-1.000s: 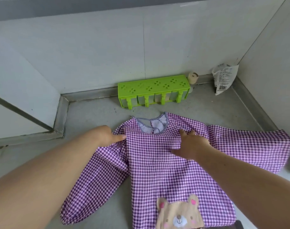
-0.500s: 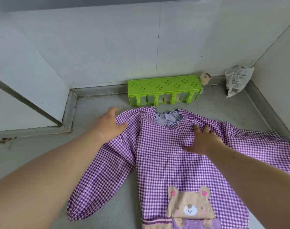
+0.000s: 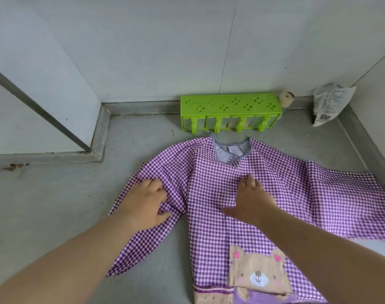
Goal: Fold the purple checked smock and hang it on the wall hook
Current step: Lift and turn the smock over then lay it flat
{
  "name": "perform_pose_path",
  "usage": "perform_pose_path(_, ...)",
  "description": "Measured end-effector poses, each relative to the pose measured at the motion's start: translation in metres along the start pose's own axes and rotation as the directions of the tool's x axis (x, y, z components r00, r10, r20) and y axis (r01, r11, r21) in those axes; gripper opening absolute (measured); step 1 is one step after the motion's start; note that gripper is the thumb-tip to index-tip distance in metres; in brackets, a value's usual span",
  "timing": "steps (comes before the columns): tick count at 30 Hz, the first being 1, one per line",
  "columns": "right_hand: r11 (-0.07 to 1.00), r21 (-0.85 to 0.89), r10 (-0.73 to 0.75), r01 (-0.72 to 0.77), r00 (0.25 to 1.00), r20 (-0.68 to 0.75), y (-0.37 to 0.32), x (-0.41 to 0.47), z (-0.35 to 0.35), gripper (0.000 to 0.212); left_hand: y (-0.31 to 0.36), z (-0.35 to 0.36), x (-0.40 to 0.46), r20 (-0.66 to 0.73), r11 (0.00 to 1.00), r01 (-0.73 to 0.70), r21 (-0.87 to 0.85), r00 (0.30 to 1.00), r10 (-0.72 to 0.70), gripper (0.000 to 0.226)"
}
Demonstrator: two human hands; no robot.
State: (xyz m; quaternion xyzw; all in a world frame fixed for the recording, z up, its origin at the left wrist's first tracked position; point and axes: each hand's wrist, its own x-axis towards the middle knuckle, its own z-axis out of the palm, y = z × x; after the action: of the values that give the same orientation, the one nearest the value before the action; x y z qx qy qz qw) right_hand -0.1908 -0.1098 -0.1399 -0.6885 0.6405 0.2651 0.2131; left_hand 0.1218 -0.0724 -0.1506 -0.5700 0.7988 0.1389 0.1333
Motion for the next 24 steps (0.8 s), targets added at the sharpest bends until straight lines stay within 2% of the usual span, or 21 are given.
perform_pose_path(3,0.999,-0.043,0.023,-0.021,0.999,0.043,-0.008,0.002,0.000,0.145,0.008,0.011,-0.003,0.090,1.000,0.015,0.020,0.996,-0.017,0.086)
perform_pose_path(5,0.998,-0.055,0.041,-0.038,0.998,0.055,-0.010,0.004,-0.001,0.147,0.013,0.017,-0.006,0.056,0.999,0.010,0.054,0.998,-0.013,0.095)
perform_pose_path(9,0.995,-0.088,0.052,-0.044,0.995,0.090,-0.017,0.010,-0.001,0.151,0.015,0.023,-0.019,0.020,0.985,-0.122,0.126,0.993,0.120,0.074)
perform_pose_path(12,0.992,-0.110,0.071,-0.060,0.992,0.100,-0.018,0.013,-0.001,0.153,0.018,0.022,-0.022,-0.005,0.977,-0.152,0.151,0.988,0.154,0.035)
perform_pose_path(14,0.991,-0.122,0.072,-0.059,0.992,0.101,-0.018,0.013,-0.001,0.154,0.018,0.018,-0.023,0.052,0.970,-0.151,0.191,0.988,0.144,0.020)
perform_pose_path(16,0.989,-0.136,0.073,-0.059,0.992,0.104,-0.019,0.013,-0.001,0.156,0.012,0.014,-0.026,0.150,0.966,-0.141,0.218,0.983,0.110,0.024)
perform_pose_path(19,0.988,-0.144,0.077,-0.061,0.991,0.107,-0.020,0.013,-0.001,0.157,-0.012,0.005,-0.036,0.219,0.957,-0.074,0.281,0.976,0.011,0.027)
perform_pose_path(22,0.986,-0.158,0.078,-0.060,0.991,0.107,-0.021,0.008,-0.006,0.155,-0.050,-0.006,-0.047,0.271,0.901,0.034,0.433,0.948,-0.166,0.022)
perform_pose_path(24,0.983,-0.173,0.073,-0.054,0.992,0.103,-0.023,0.005,-0.008,0.153,-0.081,-0.012,-0.054,0.254,0.859,0.178,0.479,0.909,-0.330,0.023)
